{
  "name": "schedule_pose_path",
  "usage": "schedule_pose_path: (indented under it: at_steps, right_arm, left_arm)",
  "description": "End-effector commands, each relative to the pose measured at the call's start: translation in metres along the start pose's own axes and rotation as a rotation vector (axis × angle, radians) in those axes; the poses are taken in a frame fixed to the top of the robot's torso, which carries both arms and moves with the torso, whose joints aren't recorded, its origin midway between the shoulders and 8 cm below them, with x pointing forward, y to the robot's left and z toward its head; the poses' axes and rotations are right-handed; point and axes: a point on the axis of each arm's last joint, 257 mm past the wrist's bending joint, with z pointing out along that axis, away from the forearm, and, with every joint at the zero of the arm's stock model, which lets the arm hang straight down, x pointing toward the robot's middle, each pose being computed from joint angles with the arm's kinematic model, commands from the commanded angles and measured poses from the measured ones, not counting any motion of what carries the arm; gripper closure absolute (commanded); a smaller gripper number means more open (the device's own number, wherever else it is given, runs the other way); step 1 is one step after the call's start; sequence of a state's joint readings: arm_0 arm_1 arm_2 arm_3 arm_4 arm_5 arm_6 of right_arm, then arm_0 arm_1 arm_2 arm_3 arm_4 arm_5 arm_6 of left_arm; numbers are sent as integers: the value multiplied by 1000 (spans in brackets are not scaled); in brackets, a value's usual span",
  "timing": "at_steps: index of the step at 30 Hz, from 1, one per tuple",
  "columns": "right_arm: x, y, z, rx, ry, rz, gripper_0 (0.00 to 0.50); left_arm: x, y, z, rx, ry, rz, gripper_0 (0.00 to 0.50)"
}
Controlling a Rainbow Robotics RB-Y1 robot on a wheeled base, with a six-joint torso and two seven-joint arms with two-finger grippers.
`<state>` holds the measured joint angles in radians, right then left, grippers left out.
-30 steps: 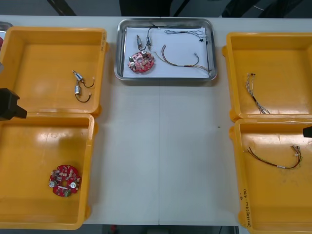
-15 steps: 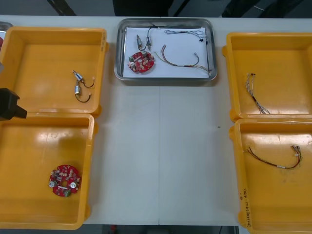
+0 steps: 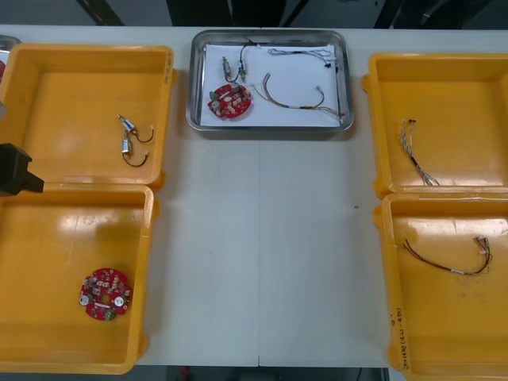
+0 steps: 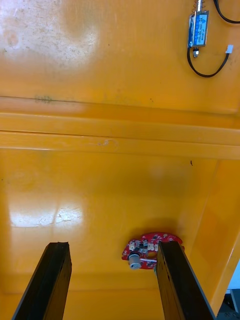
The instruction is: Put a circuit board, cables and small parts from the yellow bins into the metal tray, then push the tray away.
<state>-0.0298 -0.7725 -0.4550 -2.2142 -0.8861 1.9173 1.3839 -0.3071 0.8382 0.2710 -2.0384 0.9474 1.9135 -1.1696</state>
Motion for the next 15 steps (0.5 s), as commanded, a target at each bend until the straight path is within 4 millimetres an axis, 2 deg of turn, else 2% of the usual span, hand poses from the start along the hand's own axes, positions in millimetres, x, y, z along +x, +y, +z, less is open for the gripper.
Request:
schedule_pose_path:
  at_steps: [1, 15]
  right_arm:
    - [-1, -16, -10, 45, -6, -36, 0]
    - [-1, -16, -10, 45, -6, -36, 0]
  left_arm:
    - [-5, 16, -17, -48, -31, 89, 0]
    - [-5, 16, -17, -48, -31, 89, 0]
